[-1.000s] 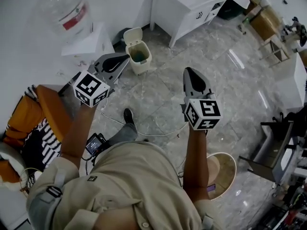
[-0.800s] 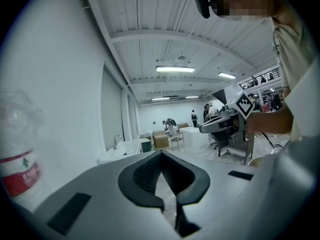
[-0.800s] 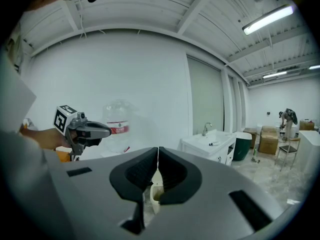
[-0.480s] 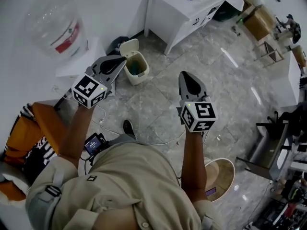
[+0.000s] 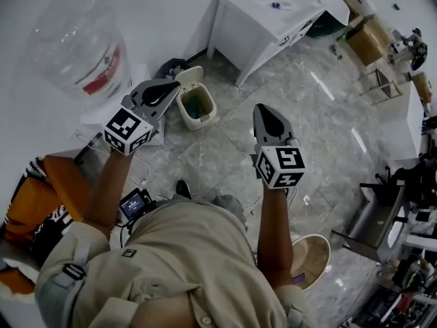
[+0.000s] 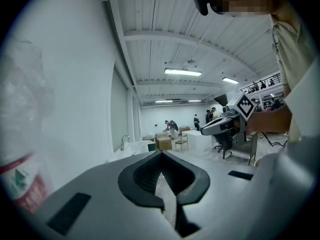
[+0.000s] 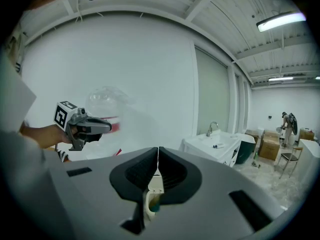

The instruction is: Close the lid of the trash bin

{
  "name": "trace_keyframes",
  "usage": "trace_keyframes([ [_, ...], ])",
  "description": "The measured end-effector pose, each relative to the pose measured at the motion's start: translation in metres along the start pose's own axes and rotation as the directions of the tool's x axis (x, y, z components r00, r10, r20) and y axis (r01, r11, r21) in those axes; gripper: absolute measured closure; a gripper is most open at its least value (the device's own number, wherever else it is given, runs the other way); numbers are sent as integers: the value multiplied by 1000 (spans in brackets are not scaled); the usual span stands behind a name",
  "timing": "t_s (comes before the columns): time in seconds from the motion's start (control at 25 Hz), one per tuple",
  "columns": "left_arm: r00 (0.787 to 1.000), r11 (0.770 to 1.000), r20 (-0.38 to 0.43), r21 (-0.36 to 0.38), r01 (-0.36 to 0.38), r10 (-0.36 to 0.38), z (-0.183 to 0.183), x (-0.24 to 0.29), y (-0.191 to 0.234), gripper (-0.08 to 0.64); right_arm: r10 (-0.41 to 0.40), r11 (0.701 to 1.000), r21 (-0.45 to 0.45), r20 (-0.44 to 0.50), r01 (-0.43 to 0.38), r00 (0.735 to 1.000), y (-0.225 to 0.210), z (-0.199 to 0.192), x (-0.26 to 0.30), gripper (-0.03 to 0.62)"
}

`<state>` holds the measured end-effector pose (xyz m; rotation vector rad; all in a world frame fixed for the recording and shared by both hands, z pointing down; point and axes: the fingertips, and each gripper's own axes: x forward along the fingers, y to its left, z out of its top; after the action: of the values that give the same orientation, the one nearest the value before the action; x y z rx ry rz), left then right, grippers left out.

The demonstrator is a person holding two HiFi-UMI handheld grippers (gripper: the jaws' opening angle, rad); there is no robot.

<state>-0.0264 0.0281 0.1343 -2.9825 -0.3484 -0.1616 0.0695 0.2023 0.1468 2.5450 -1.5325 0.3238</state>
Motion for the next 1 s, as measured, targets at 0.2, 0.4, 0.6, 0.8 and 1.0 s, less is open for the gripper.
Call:
trace_keyframes([
  [0.2,999,999,-5,-2,-42,42,-7,-8,29,545,43,999,-22,-9,-43,999,7,10,42,568],
  [0.4,994,995,-29,-3,-101,101,-16,-20,56,545,111,993,-34,-8,-111,994,14,22,94,566],
  [0.6,983,984,-61,-20,-177,175,-25,-16,81,545,211,976,-45,-14,-211,977,14,30,154,566],
  [0.8,964,968,-98,-28,-250,247,-26,-3,104,545,307,950,-40,-44,-308,951,8,34,214,566],
  [1.0,935,940,-131,-49,-337,328,-35,19,132,545,398,914,-51,-84,-403,914,-2,30,269,566],
])
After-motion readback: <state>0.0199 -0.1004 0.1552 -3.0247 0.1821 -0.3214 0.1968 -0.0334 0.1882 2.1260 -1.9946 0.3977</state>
